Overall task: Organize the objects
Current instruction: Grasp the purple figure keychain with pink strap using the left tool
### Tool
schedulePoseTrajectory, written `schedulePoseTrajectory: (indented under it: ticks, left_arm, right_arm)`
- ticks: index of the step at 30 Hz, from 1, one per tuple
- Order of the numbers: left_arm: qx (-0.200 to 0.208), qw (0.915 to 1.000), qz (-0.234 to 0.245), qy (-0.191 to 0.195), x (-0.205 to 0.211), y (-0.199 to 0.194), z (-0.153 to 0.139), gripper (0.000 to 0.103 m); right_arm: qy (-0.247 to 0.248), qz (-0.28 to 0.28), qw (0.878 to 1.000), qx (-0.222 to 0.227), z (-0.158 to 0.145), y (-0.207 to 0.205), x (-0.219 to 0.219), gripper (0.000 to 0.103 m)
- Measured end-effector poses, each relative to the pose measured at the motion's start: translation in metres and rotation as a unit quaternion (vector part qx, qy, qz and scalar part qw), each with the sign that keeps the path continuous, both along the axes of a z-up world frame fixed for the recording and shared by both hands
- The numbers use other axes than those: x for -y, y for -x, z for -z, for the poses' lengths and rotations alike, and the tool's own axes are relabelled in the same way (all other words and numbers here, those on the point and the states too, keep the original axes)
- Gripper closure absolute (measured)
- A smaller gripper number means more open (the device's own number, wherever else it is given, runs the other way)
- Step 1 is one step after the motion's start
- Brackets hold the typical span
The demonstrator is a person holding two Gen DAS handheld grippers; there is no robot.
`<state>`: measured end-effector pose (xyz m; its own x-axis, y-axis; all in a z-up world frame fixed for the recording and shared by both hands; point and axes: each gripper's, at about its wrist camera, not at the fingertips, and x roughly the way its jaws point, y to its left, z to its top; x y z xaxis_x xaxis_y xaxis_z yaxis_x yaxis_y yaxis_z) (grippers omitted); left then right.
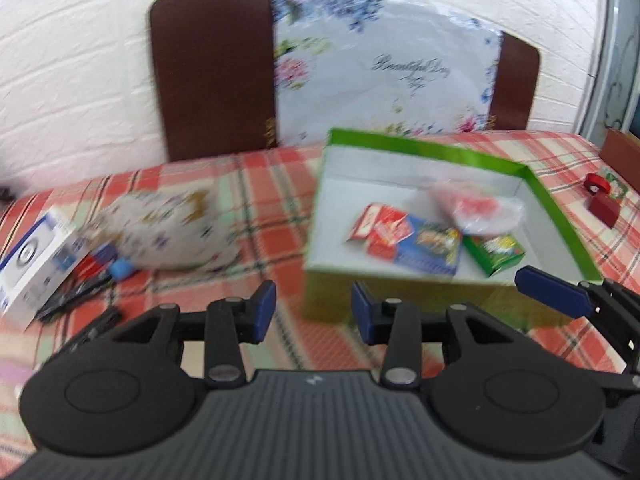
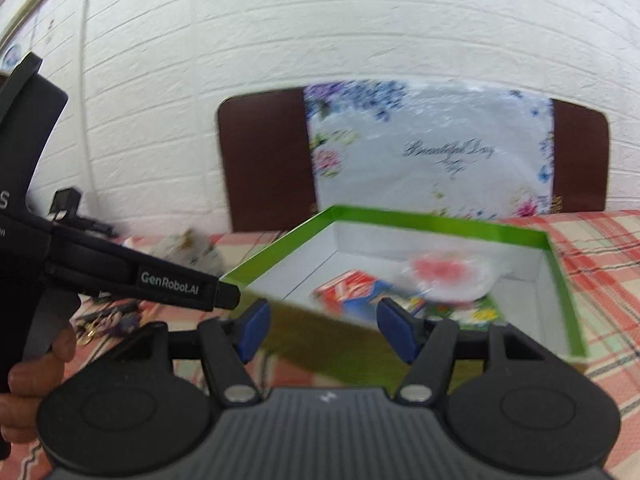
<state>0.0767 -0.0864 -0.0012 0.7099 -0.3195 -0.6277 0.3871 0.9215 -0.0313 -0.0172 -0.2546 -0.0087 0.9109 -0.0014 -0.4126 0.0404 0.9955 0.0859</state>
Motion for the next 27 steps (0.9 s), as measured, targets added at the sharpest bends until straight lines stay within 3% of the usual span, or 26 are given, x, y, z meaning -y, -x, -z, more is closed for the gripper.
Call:
schedulePoseTrajectory:
  ticks: [8,16,20,21,23,27]
  left_arm:
    - [-0.046,0.9960,-0.076,-0.012,-0.078,0.007,0.034,0.054]
    - [-0.041,0.9861,-0.161,0.006,-0.159,0.008,0.045,0.050]
    - [-0.011,0.9819,-0.189,0.008,-0.197,0.007,0.049,0.050]
    - [-0.008,0.9816,-0.190,0.017,-0.205,0.007,0.049,0.050]
    - [-0.007,0.9811,-0.190,0.037,-0.220,0.007,0.049,0.051]
    - [-0.011,0.9786,-0.193,0.072,-0.240,0.008,0.049,0.052]
  right_arm:
    - [-0.016,-0.069,0.993,-0.091,0.031,-0.021,-0.056,0.042]
    - [0.006,-0.126,0.983,-0.131,0.042,-0.047,-0.113,0.042]
    - [0.024,-0.153,0.980,-0.127,0.042,-0.063,-0.144,0.038]
    - [0.027,-0.162,0.979,-0.122,0.041,-0.068,-0.151,0.037]
    - [0.044,-0.171,0.979,-0.106,0.038,-0.079,-0.166,0.025]
    - [0.094,-0.189,0.974,-0.086,0.040,-0.104,-0.193,0.024]
